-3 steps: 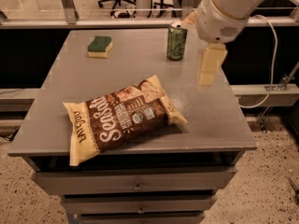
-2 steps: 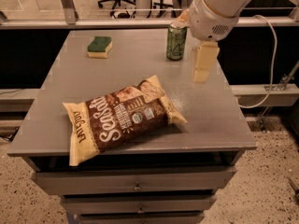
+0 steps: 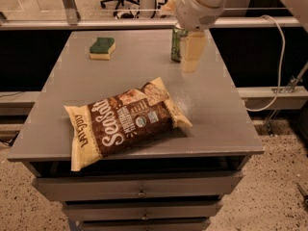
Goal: Pick sponge
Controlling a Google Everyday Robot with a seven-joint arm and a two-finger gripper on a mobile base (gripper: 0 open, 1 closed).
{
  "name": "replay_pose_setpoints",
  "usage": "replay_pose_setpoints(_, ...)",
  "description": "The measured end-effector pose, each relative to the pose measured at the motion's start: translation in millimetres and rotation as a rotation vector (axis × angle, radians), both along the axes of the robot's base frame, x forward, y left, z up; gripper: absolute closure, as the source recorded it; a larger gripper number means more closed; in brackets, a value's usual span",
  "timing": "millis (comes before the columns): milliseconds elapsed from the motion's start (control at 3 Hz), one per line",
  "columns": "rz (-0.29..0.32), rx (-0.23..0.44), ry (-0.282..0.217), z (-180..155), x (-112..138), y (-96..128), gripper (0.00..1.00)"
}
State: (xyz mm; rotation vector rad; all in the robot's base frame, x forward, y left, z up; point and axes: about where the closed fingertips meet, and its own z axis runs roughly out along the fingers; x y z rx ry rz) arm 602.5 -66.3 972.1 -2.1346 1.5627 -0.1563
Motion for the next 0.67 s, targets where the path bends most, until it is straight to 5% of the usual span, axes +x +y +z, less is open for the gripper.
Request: replay_pose_setpoints(667,0.237,-0.082,-0.247,20,71,89,0.00)
